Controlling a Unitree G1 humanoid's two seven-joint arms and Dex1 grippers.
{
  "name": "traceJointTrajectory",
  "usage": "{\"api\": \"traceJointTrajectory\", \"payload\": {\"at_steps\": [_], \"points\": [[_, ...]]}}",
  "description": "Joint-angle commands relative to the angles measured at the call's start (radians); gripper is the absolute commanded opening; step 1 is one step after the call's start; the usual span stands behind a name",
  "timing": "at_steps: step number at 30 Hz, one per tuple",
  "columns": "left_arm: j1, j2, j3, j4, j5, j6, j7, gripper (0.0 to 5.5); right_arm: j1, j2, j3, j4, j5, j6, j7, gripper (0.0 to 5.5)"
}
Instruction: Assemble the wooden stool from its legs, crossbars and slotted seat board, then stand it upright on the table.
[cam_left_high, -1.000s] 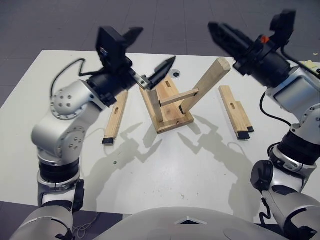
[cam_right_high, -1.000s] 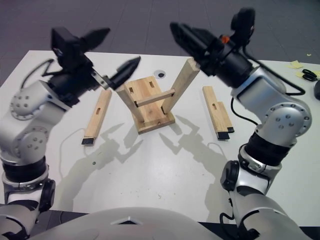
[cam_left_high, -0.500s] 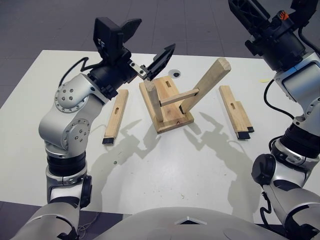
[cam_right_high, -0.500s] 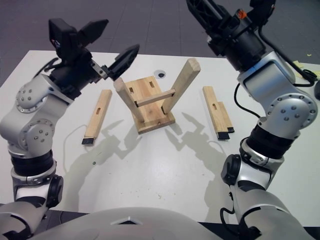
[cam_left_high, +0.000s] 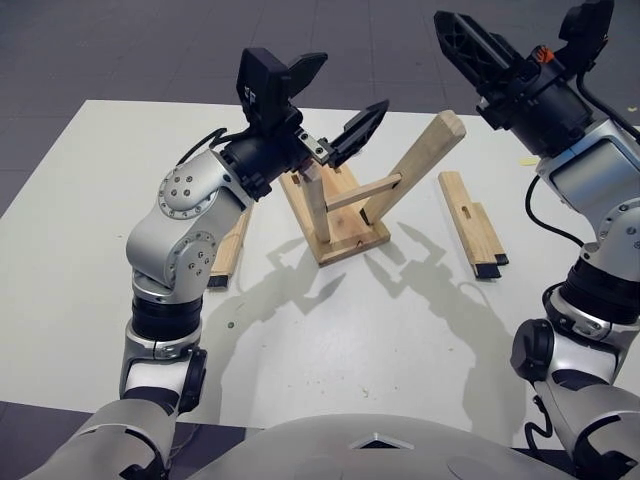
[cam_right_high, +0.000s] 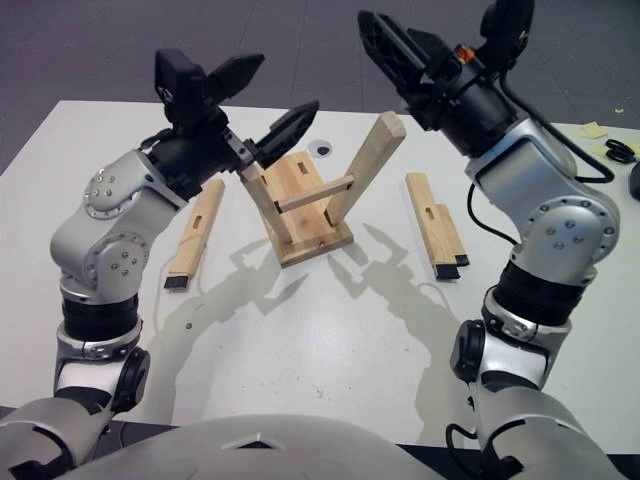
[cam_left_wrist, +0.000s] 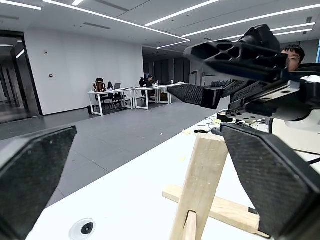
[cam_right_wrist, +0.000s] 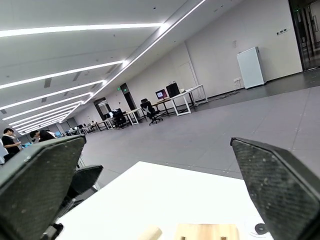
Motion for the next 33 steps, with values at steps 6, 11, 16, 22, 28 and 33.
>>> {"api": "traceJointTrajectory", "payload": {"at_steps": [6,11,16,22,28,33], "points": [[0.074,0.036,-0.027,0.005,0.040,0.037,-0.018,5.35,-0.149,0.076,-0.081,0.047,0.007,-0.172,-0.139,5.40],[0.080,0.039,-0.039,0.005,0.051,0.033,-0.017,5.35,-0.076,0.137,-0.001,0.012,0.025,-0.136,-0.205,5.40],[0.090,0.038,-0.043,0.002,0.061,0.030,-0.019,5.35,0.190,0.125,0.230,-0.070,-0.068,-0.005,-0.174,5.40],[0.105,0.039,-0.042,-0.002,0.062,0.028,-0.018,5.35,0.191,0.114,0.189,-0.045,-0.077,-0.031,-0.138,5.40],[0.107,0.033,-0.050,0.010,0.067,0.020,-0.019,5.35,0.093,0.151,0.113,-0.022,0.012,-0.070,-0.158,5.40],[0.099,0.037,-0.046,0.019,0.068,0.012,-0.023,5.35,-0.119,0.166,-0.015,0.033,0.164,-0.161,-0.253,5.40]]}}
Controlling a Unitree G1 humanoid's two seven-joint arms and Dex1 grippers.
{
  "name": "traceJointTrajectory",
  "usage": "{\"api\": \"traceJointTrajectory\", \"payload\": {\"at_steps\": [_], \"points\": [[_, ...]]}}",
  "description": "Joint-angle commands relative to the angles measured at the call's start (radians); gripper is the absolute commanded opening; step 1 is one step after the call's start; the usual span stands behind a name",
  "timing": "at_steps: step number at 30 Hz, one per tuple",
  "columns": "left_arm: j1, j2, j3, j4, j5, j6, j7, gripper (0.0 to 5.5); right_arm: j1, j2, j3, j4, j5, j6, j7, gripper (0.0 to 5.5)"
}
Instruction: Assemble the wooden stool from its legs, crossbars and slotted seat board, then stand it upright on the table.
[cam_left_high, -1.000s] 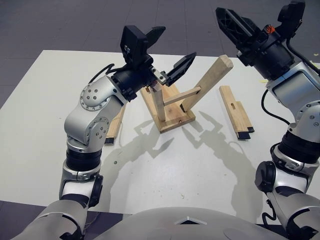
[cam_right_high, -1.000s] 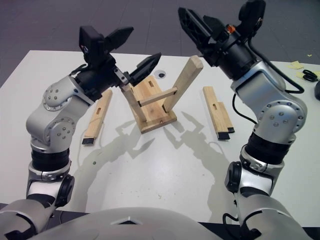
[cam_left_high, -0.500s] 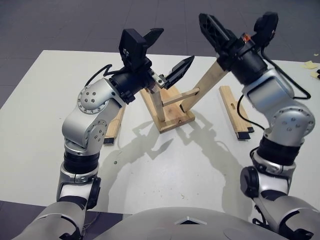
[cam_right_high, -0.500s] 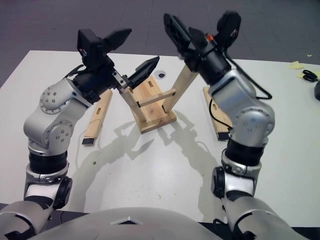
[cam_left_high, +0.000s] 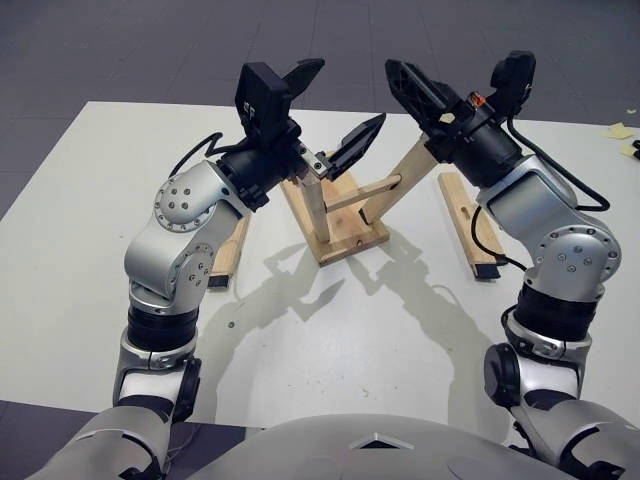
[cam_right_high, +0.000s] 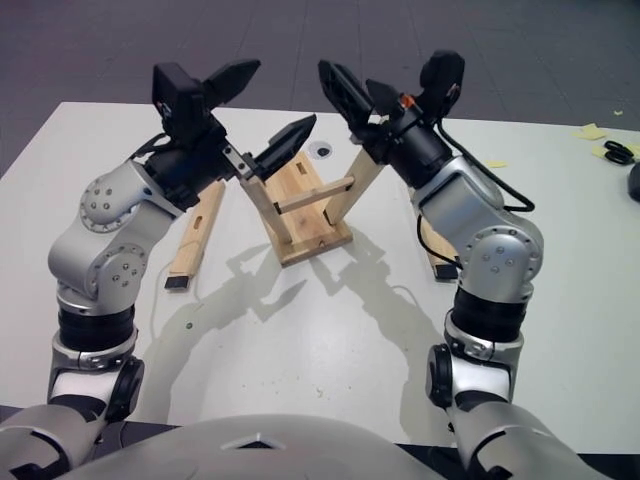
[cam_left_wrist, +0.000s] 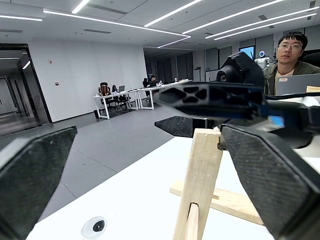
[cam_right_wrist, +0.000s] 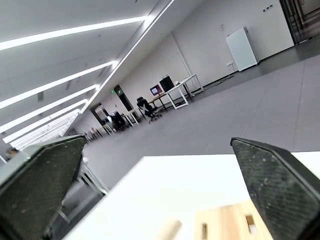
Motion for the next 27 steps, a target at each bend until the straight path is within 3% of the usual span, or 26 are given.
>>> {"api": "traceJointTrajectory", "payload": {"at_steps": [1,6,13,27], "points": [[0.050,0.013,-0.035,0.057,0.031,0.049,-0.011,5.35,-0.190,-0.010,-0.098,0.038,0.100,-0.073,-0.074,5.40],[0.046,0.016,-0.035,0.056,0.032,0.048,-0.012,5.35,-0.247,-0.059,-0.100,0.066,0.039,-0.107,-0.066,5.40],[0.059,0.014,-0.037,0.039,0.025,0.056,-0.007,5.35,0.129,-0.029,0.133,0.063,-0.089,0.036,-0.015,5.40],[0.072,0.013,-0.044,0.041,0.026,0.056,-0.007,5.35,-0.016,0.039,0.004,0.050,-0.018,-0.043,-0.031,5.40]]}}
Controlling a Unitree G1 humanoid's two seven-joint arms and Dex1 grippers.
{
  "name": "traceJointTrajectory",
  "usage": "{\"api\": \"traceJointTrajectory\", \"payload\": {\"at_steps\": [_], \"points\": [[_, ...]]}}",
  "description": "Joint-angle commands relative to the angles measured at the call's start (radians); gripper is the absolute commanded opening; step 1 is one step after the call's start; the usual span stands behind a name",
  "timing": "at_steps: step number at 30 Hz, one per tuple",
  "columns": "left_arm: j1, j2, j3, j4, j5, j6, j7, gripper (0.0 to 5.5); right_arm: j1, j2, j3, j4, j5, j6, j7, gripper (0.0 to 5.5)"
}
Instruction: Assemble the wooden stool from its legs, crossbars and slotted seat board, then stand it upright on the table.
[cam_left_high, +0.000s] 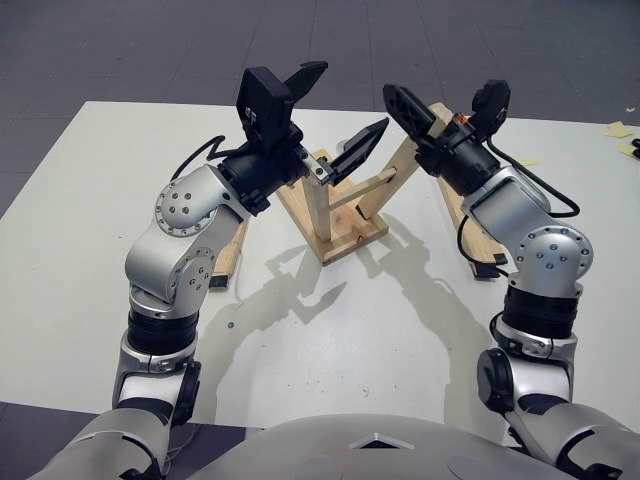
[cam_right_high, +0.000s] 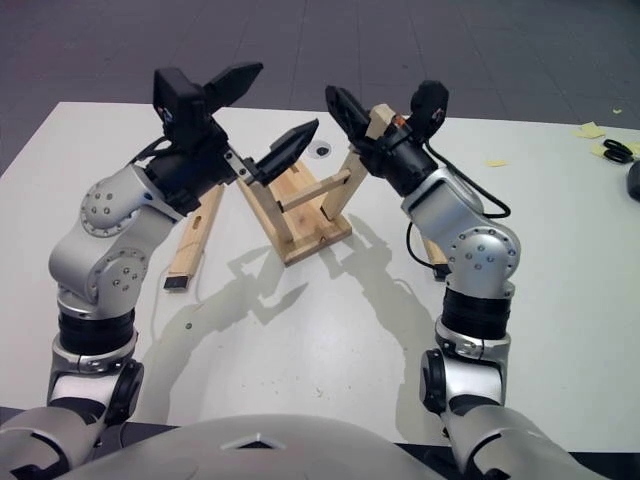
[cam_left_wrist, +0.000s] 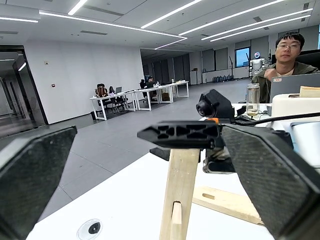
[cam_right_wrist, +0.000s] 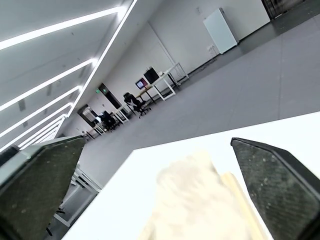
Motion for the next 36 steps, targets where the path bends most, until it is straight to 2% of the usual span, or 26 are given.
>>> {"api": "traceJointTrajectory", "payload": {"at_steps": [1,7,10,13,17,19,24,30,36], "points": [[0.052,0.010,-0.036,0.062,0.029,0.060,-0.003,5.35,-0.122,0.006,-0.066,-0.007,0.056,-0.033,-0.038,5.40],[0.034,0.007,-0.027,0.066,0.027,0.057,0.001,5.35,-0.352,-0.065,-0.147,0.114,0.029,-0.109,-0.015,5.40],[0.030,0.003,-0.028,0.065,0.026,0.057,0.004,5.35,-0.389,-0.092,-0.146,0.175,-0.022,-0.129,0.025,5.40],[0.037,0.002,-0.029,0.066,0.028,0.054,0.006,5.35,-0.283,-0.057,-0.072,0.189,-0.062,-0.065,0.029,5.40],[0.063,0.003,-0.034,0.058,0.028,0.056,0.008,5.35,-0.071,-0.009,0.155,0.138,-0.153,0.055,0.088,5.40],[0.071,0.001,-0.040,0.055,0.028,0.056,0.007,5.35,-0.071,-0.007,0.175,0.161,-0.200,0.042,0.117,5.40],[0.088,-0.012,-0.047,0.041,0.018,0.061,0.016,5.35,-0.124,0.011,0.082,0.171,-0.186,0.008,0.126,5.40],[0.091,-0.018,-0.049,0.039,0.024,0.062,0.018,5.35,-0.271,0.048,-0.066,0.154,-0.060,-0.025,0.056,5.40],[0.067,-0.020,-0.041,0.043,0.024,0.061,0.018,5.35,-0.457,-0.008,-0.156,0.207,-0.055,-0.096,0.042,5.40]]}}
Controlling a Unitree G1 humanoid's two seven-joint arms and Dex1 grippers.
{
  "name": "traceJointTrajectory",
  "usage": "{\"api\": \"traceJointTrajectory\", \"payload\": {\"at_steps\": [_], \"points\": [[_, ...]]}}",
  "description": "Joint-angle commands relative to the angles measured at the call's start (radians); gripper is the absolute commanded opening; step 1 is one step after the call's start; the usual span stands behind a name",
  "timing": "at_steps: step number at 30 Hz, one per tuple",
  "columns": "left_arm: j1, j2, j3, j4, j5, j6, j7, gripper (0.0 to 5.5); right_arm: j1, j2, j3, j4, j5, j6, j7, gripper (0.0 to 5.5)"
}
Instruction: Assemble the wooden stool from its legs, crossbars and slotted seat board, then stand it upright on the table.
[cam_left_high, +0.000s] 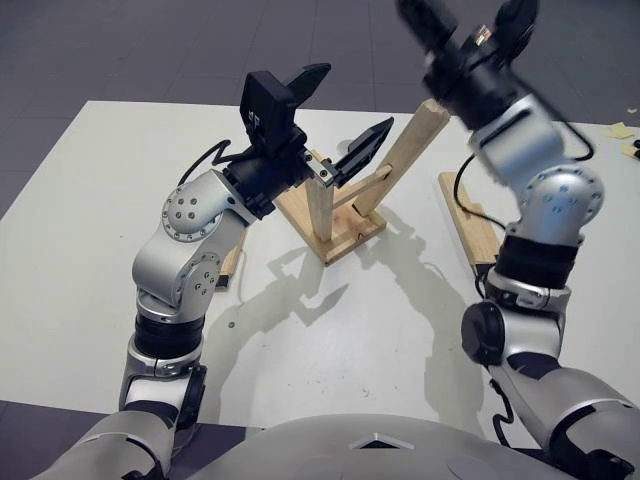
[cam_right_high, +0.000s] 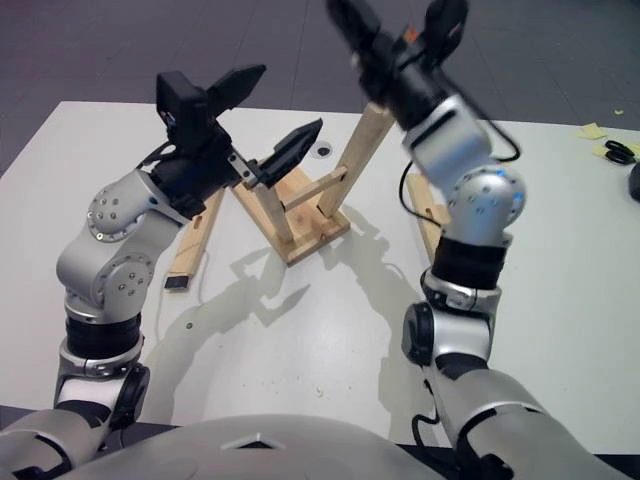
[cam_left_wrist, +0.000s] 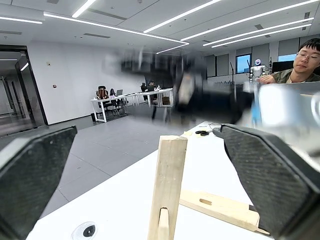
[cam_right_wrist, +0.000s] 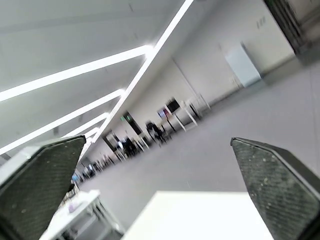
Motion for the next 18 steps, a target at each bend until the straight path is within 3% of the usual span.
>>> {"api": "traceJointTrajectory", "payload": {"at_steps": [1,6,9,11,18], "points": [[0.048,0.013,-0.033,0.053,0.024,0.067,-0.001,5.35,-0.112,-0.051,-0.031,0.037,-0.040,-0.059,0.018,5.40],[0.048,0.009,-0.035,0.053,0.026,0.065,0.002,5.35,-0.028,-0.025,0.033,0.106,-0.116,-0.024,0.024,5.40],[0.056,0.011,-0.038,0.044,0.023,0.069,0.002,5.35,0.155,-0.036,0.261,0.087,-0.204,0.161,0.076,5.40],[0.063,0.014,-0.040,0.038,0.022,0.072,0.001,5.35,0.200,-0.054,0.326,0.080,-0.250,0.204,0.106,5.40],[0.084,0.010,-0.044,0.034,0.020,0.075,0.003,5.35,0.099,0.006,0.160,0.083,-0.188,0.131,0.121,5.40]]}}
